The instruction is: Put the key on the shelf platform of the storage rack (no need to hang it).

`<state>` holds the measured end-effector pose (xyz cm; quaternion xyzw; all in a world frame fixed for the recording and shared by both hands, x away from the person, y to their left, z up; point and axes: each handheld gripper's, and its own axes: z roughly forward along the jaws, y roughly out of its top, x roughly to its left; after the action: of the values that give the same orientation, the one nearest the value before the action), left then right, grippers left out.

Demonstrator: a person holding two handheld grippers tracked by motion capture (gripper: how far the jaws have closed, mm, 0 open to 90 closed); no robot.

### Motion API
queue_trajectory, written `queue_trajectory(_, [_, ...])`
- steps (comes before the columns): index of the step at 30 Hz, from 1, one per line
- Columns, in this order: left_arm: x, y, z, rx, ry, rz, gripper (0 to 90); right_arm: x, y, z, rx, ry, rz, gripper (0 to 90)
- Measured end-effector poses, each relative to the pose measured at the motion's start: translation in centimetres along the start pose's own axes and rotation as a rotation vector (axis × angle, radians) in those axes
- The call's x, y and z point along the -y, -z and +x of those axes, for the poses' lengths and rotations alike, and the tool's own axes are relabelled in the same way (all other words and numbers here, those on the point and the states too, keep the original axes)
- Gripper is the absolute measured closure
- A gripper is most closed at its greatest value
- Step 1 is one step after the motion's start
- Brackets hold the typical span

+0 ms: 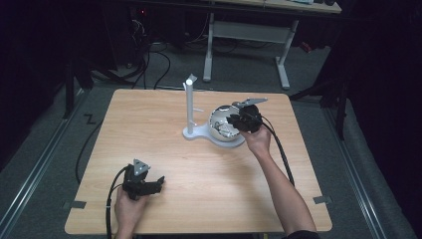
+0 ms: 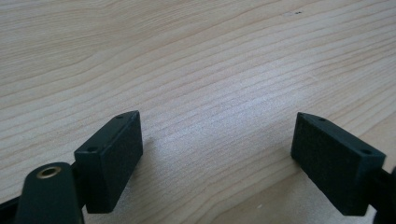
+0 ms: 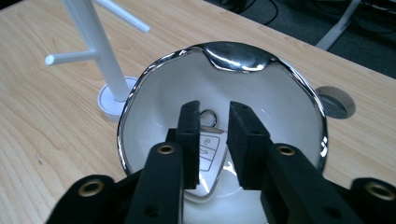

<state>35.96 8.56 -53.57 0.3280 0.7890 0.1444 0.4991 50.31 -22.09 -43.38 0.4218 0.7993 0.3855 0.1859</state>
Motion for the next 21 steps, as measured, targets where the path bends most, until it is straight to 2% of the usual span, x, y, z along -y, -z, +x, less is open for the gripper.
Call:
queue_trajectory(7, [0.0, 0.0, 0.0, 0.001, -0.001, 0.000, 17.0, 1.1, 2.1, -0.6, 0.023, -0.026, -0.044, 63.1])
queue_trajectory(12, [0.0, 0.0, 0.0, 0.000, 0.001, 0.000, 17.0, 1.9, 3.0, -1.3, 0.025, -0.056, -0.034, 57.9])
queue_trajectory(18, [0.0, 0.0, 0.0, 0.001, -0.002, 0.000, 17.0, 2.5, 4.0, -1.8, 0.034, -0.079, -0.062, 57.1])
queue_trajectory(19, [0.0, 0.0, 0.1, 0.005, -0.009, -0.001, 17.0, 3.0, 4.2, -2.0, 0.032, -0.094, -0.053, 57.4])
queue_trajectory(21, [0.0, 0.0, 0.0, 0.004, -0.007, -0.001, 17.0, 3.1, 4.3, -2.1, 0.040, -0.093, -0.046, 57.3])
